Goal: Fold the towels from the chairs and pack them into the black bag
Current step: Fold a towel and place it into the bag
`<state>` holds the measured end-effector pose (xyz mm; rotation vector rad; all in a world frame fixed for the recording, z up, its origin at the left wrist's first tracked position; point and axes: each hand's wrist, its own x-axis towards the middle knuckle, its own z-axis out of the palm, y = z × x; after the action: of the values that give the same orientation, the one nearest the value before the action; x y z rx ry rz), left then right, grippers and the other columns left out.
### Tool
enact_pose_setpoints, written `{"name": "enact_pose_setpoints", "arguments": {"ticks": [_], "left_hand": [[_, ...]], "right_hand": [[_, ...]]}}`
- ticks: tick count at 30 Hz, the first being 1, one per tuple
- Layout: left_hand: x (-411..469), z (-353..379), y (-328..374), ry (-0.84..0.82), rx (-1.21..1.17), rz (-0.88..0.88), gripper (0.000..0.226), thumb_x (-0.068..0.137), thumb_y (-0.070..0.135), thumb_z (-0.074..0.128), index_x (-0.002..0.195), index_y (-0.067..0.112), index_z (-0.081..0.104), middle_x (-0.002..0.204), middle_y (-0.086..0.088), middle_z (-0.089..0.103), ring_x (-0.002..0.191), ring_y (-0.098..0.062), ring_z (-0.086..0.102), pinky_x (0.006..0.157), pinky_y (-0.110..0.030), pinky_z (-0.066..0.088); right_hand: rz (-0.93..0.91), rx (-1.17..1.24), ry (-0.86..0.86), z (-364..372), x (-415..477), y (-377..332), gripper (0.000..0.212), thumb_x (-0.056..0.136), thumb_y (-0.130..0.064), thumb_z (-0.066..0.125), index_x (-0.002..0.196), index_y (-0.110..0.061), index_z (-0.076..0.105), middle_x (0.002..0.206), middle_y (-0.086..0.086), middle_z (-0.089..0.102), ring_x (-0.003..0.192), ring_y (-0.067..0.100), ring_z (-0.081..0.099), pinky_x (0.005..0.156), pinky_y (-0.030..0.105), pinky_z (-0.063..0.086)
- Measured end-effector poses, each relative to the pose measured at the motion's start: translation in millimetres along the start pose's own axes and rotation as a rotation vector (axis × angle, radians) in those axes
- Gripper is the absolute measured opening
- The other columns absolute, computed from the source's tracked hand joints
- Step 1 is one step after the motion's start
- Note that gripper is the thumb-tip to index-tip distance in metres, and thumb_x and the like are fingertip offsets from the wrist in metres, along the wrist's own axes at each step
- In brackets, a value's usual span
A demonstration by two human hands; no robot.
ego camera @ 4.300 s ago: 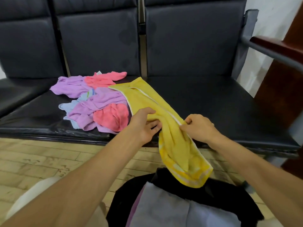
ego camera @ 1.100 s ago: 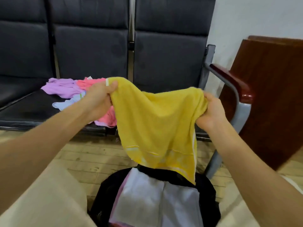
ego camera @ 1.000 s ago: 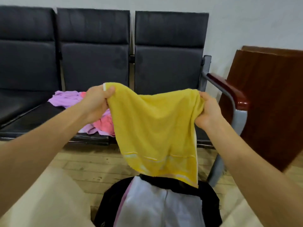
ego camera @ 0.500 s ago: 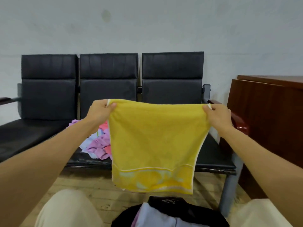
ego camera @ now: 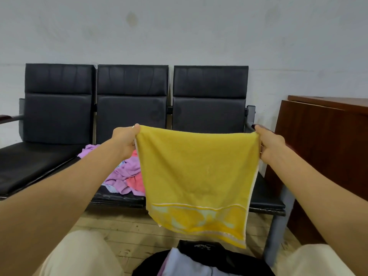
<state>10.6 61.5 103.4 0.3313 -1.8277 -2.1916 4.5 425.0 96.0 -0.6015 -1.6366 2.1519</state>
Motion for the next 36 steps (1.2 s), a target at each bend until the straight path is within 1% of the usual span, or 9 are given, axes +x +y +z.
{"name": "enact_pose_setpoints", "arguments": {"ticks": [2,4,10,15,19,21,27,32,36], "left_hand": [[5,-1,-2,0.076,0.046,0.016,0.017,0.091,0.01,0.059,0.104,-0.001,0.058,0.101,-0.017,0.059,0.088,-0.025,0.056,0.086,-0.039,0.049],[7,-1,-3,0.107,0.057,0.025,0.026,0.089,0.01,0.059,0.111,-0.004,0.055,0.098,-0.015,0.058,0.087,-0.026,0.055,0.088,-0.041,0.05],[6,-3,-2,0.09,0.126,0.135,0.015,0.085,0.012,0.069,0.071,0.014,0.065,0.094,-0.01,0.064,0.093,-0.026,0.061,0.09,-0.042,0.052],[3,3,8,0.046,0.11,0.186,0.011,0.082,0.007,0.072,0.075,0.014,0.067,0.084,-0.008,0.066,0.091,-0.024,0.064,0.074,-0.029,0.054],[3,3,11,0.001,0.236,0.289,0.023,0.073,0.003,0.078,0.088,0.019,0.072,0.102,-0.009,0.069,0.101,-0.022,0.064,0.093,-0.033,0.051],[3,3,11,0.04,0.353,0.371,0.031,0.071,0.002,0.08,0.097,0.016,0.073,0.099,-0.005,0.069,0.095,-0.018,0.064,0.089,-0.03,0.052],[6,14,9,0.178,0.627,0.61,0.024,0.077,0.007,0.077,0.101,0.007,0.074,0.09,-0.011,0.069,0.079,-0.018,0.06,0.077,-0.029,0.05],[20,32,1,0.278,0.467,0.521,0.017,0.079,0.01,0.075,0.096,0.009,0.075,0.091,-0.009,0.067,0.084,-0.021,0.06,0.082,-0.037,0.053],[43,50,-10,0.295,0.467,0.441,0.007,0.084,0.015,0.071,0.092,0.014,0.07,0.101,-0.008,0.066,0.092,-0.027,0.062,0.086,-0.043,0.052]], "right_hand": [[-0.07,-0.025,-0.054,2,-3,-1,0.041,0.083,-0.02,0.068,0.123,-0.02,0.061,0.113,0.008,0.066,0.084,0.019,0.063,0.062,0.034,0.057],[-0.081,-0.036,0.023,3,-11,-3,0.025,0.087,-0.016,0.064,0.112,-0.015,0.061,0.102,0.006,0.063,0.087,0.019,0.063,0.073,0.035,0.058],[-0.271,-0.116,0.071,1,-22,-2,0.024,0.087,-0.032,0.07,0.106,-0.017,0.068,0.097,-0.002,0.063,0.096,0.016,0.058,0.092,0.041,0.052],[-0.575,-0.254,-0.009,-7,-34,-5,0.031,0.08,-0.033,0.076,0.105,-0.015,0.073,0.107,0.001,0.068,0.106,0.018,0.059,0.095,0.042,0.051],[-0.615,-0.442,-0.16,-17,-29,-8,0.049,0.073,-0.015,0.082,0.12,-0.014,0.065,0.123,0.007,0.061,0.114,0.025,0.056,0.096,0.045,0.051],[-0.697,-0.608,-0.158,-20,-27,-7,0.052,0.072,-0.011,0.082,0.121,-0.014,0.064,0.123,0.007,0.06,0.113,0.025,0.056,0.097,0.045,0.05],[-0.935,-0.917,-0.034,-8,-18,-12,0.026,0.086,-0.018,0.071,0.109,-0.006,0.072,0.105,0.012,0.068,0.089,0.017,0.055,0.08,0.024,0.038],[-0.991,-1.026,0.1,-6,3,-12,0.025,0.091,-0.027,0.066,0.105,-0.006,0.069,0.101,0.005,0.042,0.08,0.016,0.045,0.068,0.029,0.037],[-0.985,-0.997,0.057,3,30,-10,0.022,0.096,-0.023,0.058,0.103,-0.004,0.067,0.099,0.01,0.058,0.082,0.019,0.054,0.073,0.029,0.042]]}}
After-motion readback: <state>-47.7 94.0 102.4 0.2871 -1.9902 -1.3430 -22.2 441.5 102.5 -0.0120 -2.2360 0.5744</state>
